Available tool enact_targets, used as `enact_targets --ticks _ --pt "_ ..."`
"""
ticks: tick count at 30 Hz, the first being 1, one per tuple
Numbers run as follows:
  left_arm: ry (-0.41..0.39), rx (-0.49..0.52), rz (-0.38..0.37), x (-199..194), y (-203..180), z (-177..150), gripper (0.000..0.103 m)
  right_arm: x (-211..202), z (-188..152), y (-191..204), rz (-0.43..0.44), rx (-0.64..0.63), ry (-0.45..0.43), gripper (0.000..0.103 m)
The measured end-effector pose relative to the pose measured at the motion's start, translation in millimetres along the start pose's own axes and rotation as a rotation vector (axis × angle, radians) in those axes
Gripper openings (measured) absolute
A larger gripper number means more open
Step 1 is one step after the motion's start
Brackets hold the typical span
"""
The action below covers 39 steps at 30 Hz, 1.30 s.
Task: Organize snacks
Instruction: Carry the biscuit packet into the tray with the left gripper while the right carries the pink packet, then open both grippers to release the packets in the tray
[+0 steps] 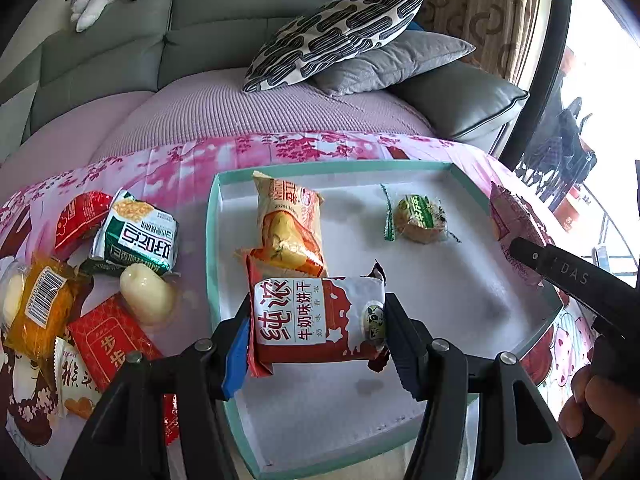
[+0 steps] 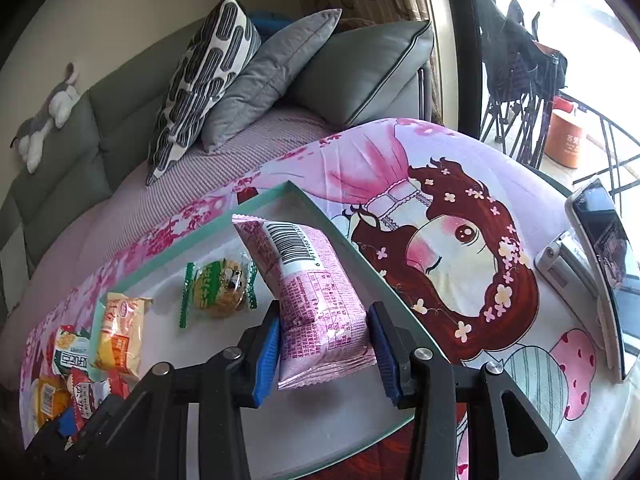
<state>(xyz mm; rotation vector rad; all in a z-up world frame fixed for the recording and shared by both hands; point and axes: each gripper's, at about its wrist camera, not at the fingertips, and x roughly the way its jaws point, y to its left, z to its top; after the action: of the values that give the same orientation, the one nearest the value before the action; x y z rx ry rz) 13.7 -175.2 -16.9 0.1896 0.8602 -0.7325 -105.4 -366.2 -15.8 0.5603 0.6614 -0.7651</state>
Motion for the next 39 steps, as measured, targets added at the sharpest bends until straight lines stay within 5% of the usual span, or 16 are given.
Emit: enact_targets --ticks 21,39 --pt "0.087 -0.031 0.009 15 4 -5 0.065 18 -8 14 -0.006 -0.047 0.085 0.047" --pt "0.06 -0.006 0.001 1 -4 -1 0.084 19 -9 26 0.022 -0.091 0.085 0.081"
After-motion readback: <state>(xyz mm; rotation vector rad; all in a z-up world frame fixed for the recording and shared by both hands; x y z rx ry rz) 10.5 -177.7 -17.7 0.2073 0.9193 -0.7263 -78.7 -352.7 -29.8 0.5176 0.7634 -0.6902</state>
